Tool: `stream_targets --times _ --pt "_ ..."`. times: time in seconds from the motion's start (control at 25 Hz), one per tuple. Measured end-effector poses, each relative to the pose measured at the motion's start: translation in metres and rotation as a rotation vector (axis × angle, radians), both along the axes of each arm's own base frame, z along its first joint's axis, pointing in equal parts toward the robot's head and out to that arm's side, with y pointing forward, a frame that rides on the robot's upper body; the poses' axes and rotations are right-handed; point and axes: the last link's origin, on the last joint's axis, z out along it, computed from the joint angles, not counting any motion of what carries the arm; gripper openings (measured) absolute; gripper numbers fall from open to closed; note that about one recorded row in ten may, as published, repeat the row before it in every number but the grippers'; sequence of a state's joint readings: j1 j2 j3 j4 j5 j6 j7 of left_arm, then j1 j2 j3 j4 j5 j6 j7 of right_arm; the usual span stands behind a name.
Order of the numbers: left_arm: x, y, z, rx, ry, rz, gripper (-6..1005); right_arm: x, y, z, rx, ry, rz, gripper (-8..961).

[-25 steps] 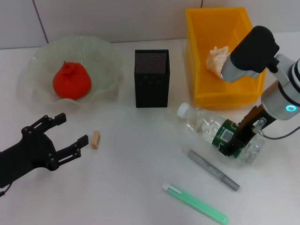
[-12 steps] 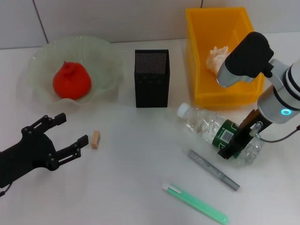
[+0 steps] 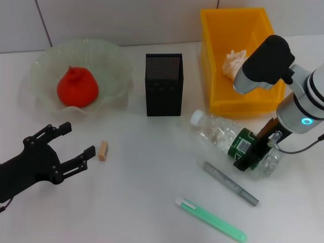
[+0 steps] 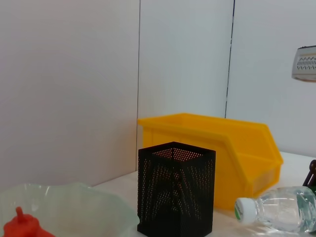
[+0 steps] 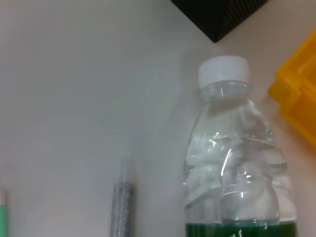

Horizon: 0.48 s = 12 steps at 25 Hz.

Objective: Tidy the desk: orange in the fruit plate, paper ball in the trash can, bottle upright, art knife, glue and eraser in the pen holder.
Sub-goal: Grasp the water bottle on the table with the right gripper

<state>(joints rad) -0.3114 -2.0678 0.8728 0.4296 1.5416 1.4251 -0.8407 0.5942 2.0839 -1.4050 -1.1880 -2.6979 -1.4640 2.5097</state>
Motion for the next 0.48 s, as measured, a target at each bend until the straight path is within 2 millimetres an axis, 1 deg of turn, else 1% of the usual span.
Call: stream_targets --times 0.48 --pt "-0.0002 -0.0002 0.0 0.0 0.0 0.001 856 -0.0023 -0.0022 -0.0014 -0.015 -0.014 0.0 812"
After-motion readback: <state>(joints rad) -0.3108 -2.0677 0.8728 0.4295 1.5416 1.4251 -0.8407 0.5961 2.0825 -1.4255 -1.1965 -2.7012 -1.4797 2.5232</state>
